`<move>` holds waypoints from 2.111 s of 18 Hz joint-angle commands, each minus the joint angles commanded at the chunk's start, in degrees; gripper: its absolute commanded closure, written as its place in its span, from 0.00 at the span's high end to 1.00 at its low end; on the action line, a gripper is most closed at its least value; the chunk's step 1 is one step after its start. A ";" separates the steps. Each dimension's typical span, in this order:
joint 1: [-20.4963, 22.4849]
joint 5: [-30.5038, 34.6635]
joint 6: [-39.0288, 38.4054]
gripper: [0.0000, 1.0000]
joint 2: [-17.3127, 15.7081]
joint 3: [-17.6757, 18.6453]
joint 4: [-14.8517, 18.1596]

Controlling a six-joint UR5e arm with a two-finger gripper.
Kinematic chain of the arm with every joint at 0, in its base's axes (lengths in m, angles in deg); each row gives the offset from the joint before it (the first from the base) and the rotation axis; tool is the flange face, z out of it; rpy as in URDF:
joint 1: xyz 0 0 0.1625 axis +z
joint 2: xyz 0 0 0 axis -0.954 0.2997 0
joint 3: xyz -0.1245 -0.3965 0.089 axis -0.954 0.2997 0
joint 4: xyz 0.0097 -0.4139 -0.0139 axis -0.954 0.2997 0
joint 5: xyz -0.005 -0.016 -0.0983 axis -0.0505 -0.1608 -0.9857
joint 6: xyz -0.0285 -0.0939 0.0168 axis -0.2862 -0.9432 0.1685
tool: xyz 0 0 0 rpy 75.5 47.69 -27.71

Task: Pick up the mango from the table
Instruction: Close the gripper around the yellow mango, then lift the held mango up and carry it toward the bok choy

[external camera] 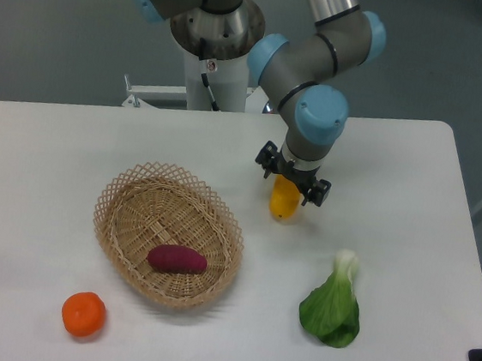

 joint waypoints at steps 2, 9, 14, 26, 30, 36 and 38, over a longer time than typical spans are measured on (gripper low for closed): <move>-0.09 0.00 0.00 1.00 0.26 0.09 -0.10; -0.18 0.26 0.00 1.00 1.14 0.35 -0.36; -0.61 0.35 -3.07 0.78 1.58 0.18 -1.15; -0.97 -0.35 -3.08 0.55 1.41 -2.63 -0.36; -0.62 -0.44 -2.81 0.55 1.14 -6.05 0.26; -0.27 -0.44 -2.64 0.56 1.14 -10.62 0.61; -0.26 -0.53 -2.64 0.56 1.75 -13.60 2.10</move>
